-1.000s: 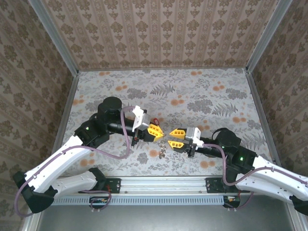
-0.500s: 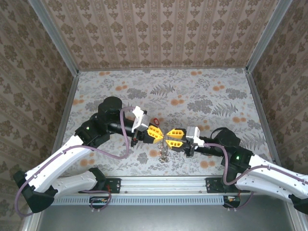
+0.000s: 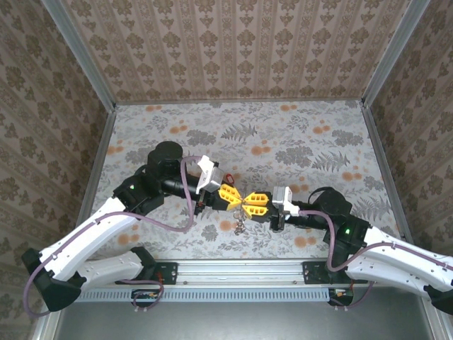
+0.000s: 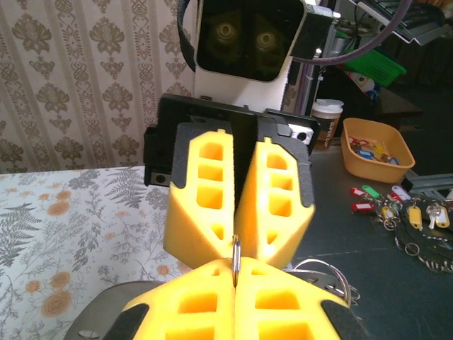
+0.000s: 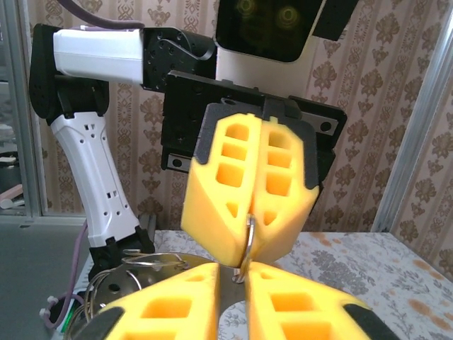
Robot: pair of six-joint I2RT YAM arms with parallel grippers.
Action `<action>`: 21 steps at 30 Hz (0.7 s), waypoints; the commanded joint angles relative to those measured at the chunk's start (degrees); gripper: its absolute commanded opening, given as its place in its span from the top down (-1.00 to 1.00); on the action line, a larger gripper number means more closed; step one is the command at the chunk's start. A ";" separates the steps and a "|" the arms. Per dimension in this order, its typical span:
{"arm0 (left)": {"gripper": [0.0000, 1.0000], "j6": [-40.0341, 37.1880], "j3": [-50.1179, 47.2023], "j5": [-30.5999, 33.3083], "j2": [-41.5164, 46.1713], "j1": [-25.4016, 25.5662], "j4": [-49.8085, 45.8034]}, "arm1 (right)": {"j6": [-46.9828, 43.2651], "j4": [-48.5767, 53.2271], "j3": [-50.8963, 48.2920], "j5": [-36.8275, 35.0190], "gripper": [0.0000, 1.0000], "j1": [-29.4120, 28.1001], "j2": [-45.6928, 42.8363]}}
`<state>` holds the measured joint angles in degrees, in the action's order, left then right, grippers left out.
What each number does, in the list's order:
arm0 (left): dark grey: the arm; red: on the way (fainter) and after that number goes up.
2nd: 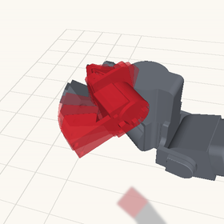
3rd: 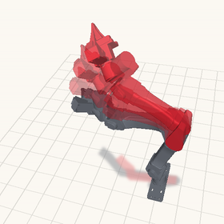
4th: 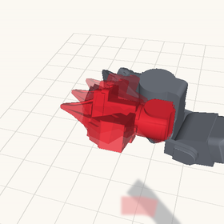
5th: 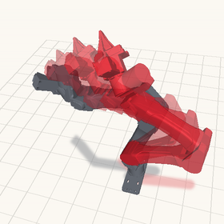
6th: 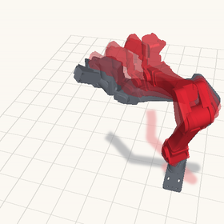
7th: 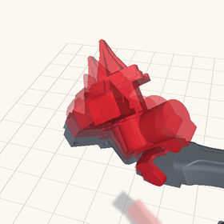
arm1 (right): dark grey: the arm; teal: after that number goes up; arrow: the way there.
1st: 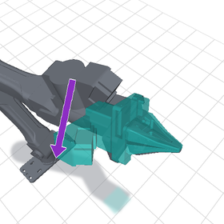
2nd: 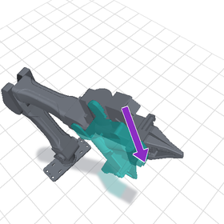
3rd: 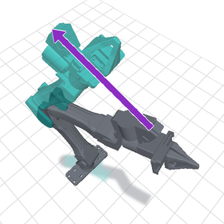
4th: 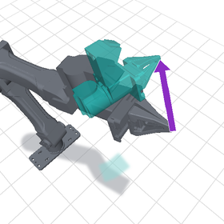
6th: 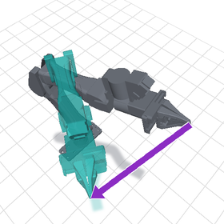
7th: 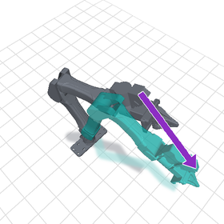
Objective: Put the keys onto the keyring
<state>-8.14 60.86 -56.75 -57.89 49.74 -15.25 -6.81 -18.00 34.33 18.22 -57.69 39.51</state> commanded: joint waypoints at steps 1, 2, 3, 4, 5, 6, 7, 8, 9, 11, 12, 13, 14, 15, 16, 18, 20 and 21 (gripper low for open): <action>1.00 -1.31 0.84 0.18 -0.18 -0.34 -0.65 | 0.52 -2.71 1.16 0.64 0.81 -0.41 0.85; 1.00 -1.42 0.90 0.30 -0.29 -0.26 -0.91 | 0.53 -2.70 1.27 0.36 0.86 -0.41 1.17; 1.00 -1.68 1.01 0.49 -0.43 -0.26 -1.31 | 0.48 -2.54 1.36 -0.21 0.90 -0.40 1.34; 1.00 -1.77 1.10 0.70 -0.47 -0.25 -1.68 | 0.39 -2.17 1.46 -0.81 0.92 -0.40 1.36; 1.00 -2.01 1.23 1.08 -0.60 -0.27 -2.16 | 0.39 -1.39 1.74 -1.85 0.96 -0.40 1.35; 1.00 -2.30 1.40 1.57 -0.72 -0.18 -2.64 | 0.35 -0.20 2.24 -2.94 0.98 -0.40 1.36; 1.00 -2.68 1.58 2.04 -0.94 -0.20 -3.42 | 0.28 0.88 2.66 -4.07 1.00 -0.40 1.36; 1.00 -2.98 1.86 2.72 -1.14 -0.02 -4.31 | 0.15 2.26 3.21 -5.20 1.00 -0.39 1.36; 1.00 -3.37 2.24 3.55 -1.41 0.04 -5.32 | -0.08 3.25 3.53 -6.21 1.00 -0.41 1.30; 0.87 -4.35 2.94 5.02 -1.71 0.26 -7.54 | -0.63 4.72 3.67 -7.65 1.00 -0.44 0.86; 0.74 -4.86 3.32 6.09 -1.61 0.32 -8.81 | -0.86 5.52 3.85 -8.13 1.00 -0.40 0.61; 0.64 -5.24 3.57 7.04 -1.51 0.28 -9.76 | -1.12 6.48 4.03 -8.48 1.00 -0.40 0.40; 0.54 -5.68 3.86 8.26 -1.25 0.44 -10.78 | -1.50 7.56 4.30 -8.86 1.00 -0.40 0.20; 0.45 -6.19 4.14 9.84 -0.94 0.52 -11.83 | -1.97 8.71 4.58 -9.19 1.00 -0.40 0.13; 0.39 -6.76 4.54 11.28 -0.80 0.63 -12.91 | -2.43 9.75 4.81 -9.48 1.00 -0.45 0.09; 0.36 -8.20 5.68 14.54 -0.41 1.15 -15.50 | -3.56 11.72 5.22 -9.93 1.00 -0.42 0.07; 0.35 -9.52 6.71 17.02 -0.46 2.02 -17.67 | -4.60 13.57 5.72 -10.55 1.00 -0.49 0.13; 0.35 -10.22 7.35 18.00 -0.62 2.48 -18.70 | -5.18 14.65 6.07 -10.87 1.00 -0.54 0.22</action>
<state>-14.76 64.97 -43.64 -59.16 51.13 -29.08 -9.43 -6.28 37.50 9.89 -57.82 40.36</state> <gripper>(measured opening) 0.326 0.064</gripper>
